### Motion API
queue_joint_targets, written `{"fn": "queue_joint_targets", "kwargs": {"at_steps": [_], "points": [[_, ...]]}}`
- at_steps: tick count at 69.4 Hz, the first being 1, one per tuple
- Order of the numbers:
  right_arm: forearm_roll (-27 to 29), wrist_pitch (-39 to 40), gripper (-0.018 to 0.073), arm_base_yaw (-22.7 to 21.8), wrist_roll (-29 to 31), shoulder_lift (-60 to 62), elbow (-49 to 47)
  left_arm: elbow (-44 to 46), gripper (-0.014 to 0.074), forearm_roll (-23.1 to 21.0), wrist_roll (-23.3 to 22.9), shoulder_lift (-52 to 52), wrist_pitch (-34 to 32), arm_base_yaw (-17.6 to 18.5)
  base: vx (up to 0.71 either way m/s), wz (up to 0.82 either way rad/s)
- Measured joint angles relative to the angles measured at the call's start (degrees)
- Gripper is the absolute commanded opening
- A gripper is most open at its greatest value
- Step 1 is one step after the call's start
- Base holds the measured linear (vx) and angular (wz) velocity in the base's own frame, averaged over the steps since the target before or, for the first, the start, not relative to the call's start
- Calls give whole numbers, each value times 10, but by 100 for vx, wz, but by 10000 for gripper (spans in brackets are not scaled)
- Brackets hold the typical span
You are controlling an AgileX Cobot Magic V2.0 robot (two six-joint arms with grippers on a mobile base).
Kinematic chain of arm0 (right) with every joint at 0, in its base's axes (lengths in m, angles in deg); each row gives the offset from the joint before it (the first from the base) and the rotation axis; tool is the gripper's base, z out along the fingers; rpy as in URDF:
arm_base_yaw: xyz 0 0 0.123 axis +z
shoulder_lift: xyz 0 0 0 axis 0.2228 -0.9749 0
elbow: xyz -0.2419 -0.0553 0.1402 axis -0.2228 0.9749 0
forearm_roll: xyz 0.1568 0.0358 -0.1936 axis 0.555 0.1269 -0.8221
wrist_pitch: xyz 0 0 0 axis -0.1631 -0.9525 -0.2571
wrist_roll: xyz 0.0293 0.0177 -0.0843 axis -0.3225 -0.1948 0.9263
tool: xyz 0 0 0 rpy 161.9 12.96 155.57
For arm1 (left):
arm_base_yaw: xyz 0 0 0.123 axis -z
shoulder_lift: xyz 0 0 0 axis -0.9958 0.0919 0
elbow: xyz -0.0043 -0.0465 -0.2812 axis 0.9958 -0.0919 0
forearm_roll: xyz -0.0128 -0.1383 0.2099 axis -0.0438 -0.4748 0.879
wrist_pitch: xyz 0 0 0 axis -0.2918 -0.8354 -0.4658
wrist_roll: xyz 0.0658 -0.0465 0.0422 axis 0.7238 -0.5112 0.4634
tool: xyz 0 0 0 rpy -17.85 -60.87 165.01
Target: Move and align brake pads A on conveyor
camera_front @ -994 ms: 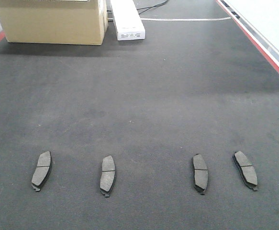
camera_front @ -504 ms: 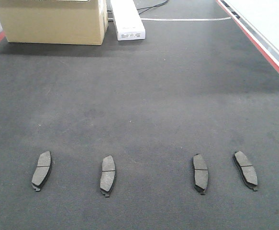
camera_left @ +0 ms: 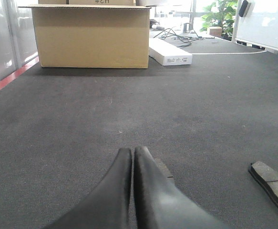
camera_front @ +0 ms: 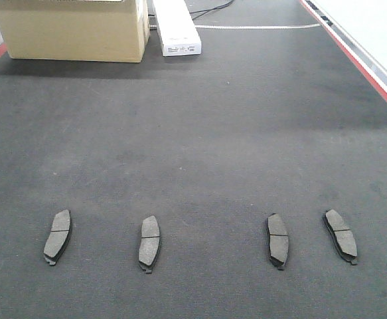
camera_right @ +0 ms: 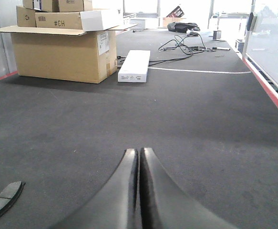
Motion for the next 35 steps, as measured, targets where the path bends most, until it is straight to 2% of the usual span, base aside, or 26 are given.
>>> {"fn": "queue_joint_targets", "kwargs": {"at_steps": [27,35], "points": [[0,1,-10,-2,0,2,2,0,-6,0,0,0,0,0,0,0],[-1,15,-10,-45,7,18,23,0,-6,0,0,0,0,0,0,0]]}}
